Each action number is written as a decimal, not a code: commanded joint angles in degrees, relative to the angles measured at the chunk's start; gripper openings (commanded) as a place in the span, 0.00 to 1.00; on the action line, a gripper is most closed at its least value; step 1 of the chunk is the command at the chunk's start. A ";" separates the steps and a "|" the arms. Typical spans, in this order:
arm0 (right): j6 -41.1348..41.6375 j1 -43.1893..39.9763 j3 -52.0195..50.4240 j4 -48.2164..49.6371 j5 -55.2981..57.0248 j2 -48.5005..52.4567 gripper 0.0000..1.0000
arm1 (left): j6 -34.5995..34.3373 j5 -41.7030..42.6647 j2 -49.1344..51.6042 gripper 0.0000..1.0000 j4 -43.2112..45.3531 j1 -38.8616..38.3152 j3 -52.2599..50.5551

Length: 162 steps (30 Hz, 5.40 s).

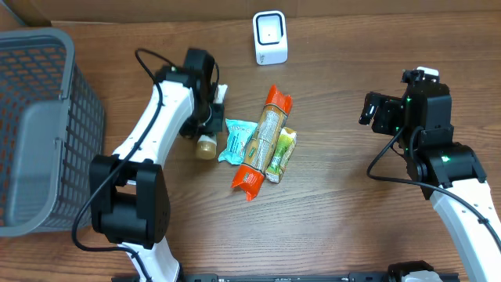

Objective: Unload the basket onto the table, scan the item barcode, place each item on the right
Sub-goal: 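Carry the white tube to the table left of the mint packet, then open the left gripper and raise it away from the items, then reach the right gripper down to the green-yellow Pokka packet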

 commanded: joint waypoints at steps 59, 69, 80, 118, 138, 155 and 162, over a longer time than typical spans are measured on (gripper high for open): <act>0.28 -0.15 1.20 0.28 0.59 -0.15 1.00 | 0.13 6.67 -23.08 1.00 -1.70 0.09 17.46; 0.28 -0.15 1.20 1.77 -11.19 -0.15 1.00 | 0.13 6.64 -23.08 1.00 -1.70 0.09 17.46; 7.91 -0.15 2.34 1.40 -28.04 -0.07 1.00 | 0.13 6.64 -23.08 1.00 -1.70 0.09 17.46; 37.57 19.71 2.27 8.76 -18.97 34.38 0.59 | 0.15 -1.36 -22.99 1.00 -1.51 12.98 17.46; 6.10 18.38 16.22 -7.48 -16.15 31.76 0.13 | 0.15 -1.36 -22.99 1.00 -1.49 12.83 17.46; 3.13 9.70 18.08 -10.03 -25.81 33.62 0.88 | 0.15 -1.36 -22.99 1.00 -1.49 12.83 17.46; -3.32 3.54 17.97 -3.89 -40.57 40.19 0.96 | 0.15 -1.36 -22.99 1.00 -1.49 12.83 17.46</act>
